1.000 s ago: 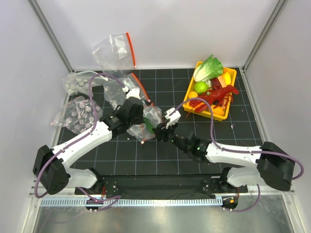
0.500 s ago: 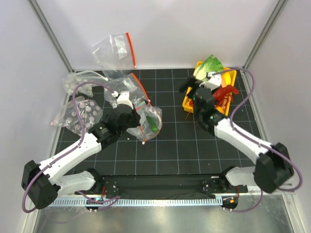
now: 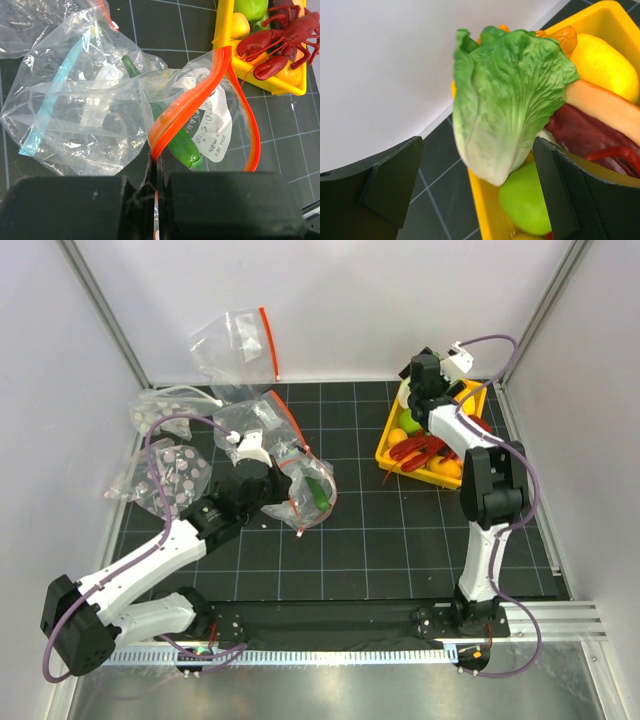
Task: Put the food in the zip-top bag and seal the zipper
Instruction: Pick up the fake vegetable from the bin.
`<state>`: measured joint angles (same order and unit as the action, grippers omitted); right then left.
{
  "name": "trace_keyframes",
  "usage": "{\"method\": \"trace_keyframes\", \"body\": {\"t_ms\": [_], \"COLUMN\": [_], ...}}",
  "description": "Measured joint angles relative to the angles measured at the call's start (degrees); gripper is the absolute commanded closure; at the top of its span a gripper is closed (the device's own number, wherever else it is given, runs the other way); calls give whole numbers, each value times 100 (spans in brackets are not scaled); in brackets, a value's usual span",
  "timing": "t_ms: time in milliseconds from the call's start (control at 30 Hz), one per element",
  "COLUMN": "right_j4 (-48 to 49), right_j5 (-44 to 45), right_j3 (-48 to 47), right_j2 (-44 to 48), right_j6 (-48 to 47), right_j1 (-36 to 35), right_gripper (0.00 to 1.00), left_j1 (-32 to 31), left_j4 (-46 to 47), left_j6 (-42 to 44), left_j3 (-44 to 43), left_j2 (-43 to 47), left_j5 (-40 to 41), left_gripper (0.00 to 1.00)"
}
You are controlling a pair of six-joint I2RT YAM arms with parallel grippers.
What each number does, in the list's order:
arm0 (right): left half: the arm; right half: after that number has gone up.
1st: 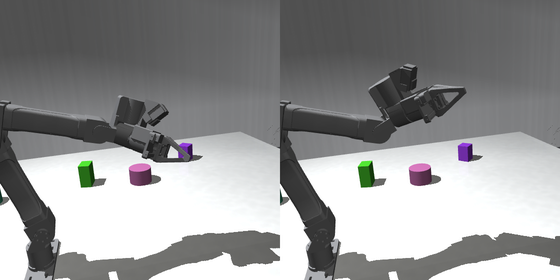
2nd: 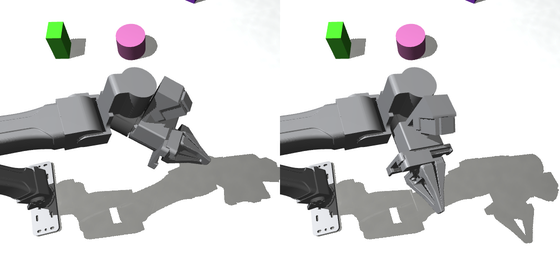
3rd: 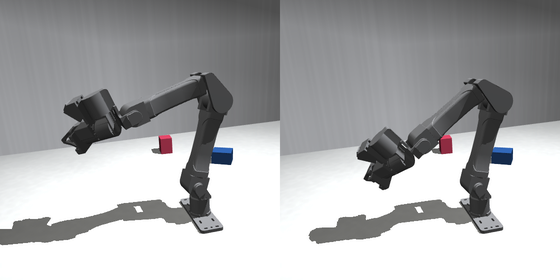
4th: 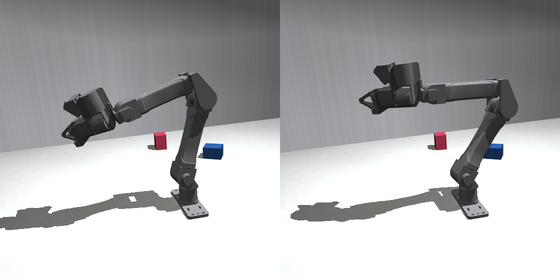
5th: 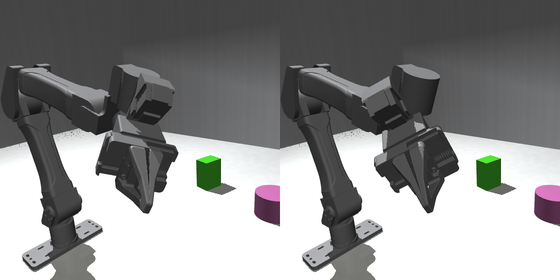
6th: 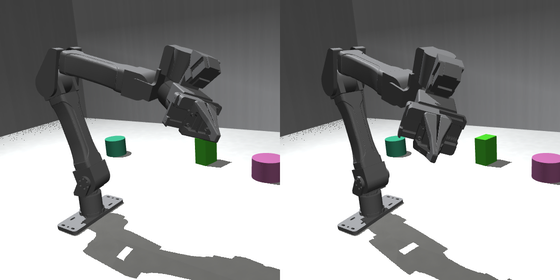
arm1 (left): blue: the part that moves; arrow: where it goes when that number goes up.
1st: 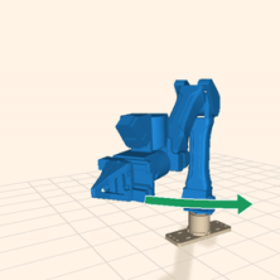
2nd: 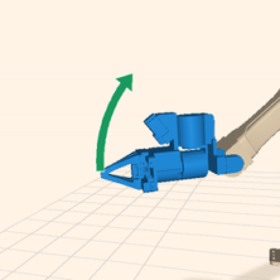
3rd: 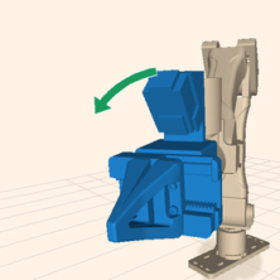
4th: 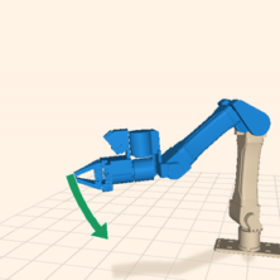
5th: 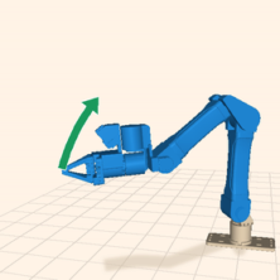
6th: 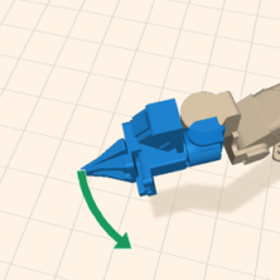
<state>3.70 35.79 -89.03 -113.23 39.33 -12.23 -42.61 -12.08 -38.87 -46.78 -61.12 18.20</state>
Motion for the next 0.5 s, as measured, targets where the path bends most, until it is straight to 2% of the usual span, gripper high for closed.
{"method": "trace_keyframes", "body": {"t_ms": [300, 433, 500], "right_j4": [-476, -503, -505], "right_j5": [-208, -188, -184], "right_j3": [-1366, -1624, -1674], "right_j2": [-1480, -1786, -1818], "right_j6": [160, 269, 334], "right_j1": [205, 280, 306], "right_gripper": [0, 1, 16], "left_j1": [0, 0, 0], "left_j4": [94, 116, 133], "left_j6": [2, -4, -26], "left_j3": [37, 72, 107], "left_j2": [2, 26, 63], "left_j5": [4, 15, -7], "left_gripper": [100, 99, 100]}}
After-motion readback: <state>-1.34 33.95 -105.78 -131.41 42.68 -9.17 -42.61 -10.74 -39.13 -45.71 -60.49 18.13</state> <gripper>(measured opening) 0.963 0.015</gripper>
